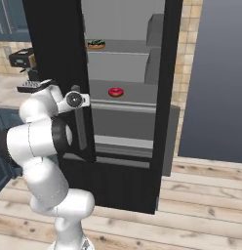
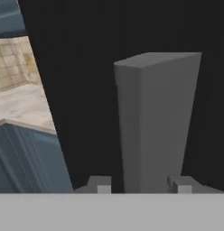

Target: Take the donuts from the fridge and place them on the empty tray on the dining counter.

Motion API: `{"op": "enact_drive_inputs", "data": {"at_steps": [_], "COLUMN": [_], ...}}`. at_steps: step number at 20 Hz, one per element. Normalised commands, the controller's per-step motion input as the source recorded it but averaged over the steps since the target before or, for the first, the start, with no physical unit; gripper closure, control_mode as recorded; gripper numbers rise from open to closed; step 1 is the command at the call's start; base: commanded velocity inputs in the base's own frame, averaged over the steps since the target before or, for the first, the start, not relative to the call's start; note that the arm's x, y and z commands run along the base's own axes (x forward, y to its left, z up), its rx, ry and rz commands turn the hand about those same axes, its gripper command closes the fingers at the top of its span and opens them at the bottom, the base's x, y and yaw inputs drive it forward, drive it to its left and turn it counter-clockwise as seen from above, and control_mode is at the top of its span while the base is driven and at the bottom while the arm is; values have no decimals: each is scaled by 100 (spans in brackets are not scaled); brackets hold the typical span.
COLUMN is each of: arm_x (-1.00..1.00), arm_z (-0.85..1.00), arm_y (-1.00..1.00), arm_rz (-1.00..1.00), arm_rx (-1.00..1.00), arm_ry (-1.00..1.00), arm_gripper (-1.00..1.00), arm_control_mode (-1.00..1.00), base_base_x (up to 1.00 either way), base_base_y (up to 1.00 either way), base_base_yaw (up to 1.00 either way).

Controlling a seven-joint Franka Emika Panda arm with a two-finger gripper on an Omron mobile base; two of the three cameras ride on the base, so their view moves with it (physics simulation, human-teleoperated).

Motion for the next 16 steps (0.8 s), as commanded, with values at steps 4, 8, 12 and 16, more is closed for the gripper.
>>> {"op": "enact_drive_inputs", "data": {"at_steps": [4, 8, 12, 16], "arm_x": [-100, -100, -100, -100], "arm_z": [0, 14, 52, 100], "arm_y": [100, 100, 75, -92], "arm_rz": [17, 22, 25, 24], "arm_rx": [0, -1, 0, 20], "arm_ry": [0, 1, -2, -25], "arm_gripper": [100, 100, 100, 100], "arm_control_mode": [-100, -100, -100, -100], "base_base_x": [0, 0, 0, 0], "base_base_y": [0, 0, 0, 0], "base_base_yaw": [0, 0, 0, 0]}}
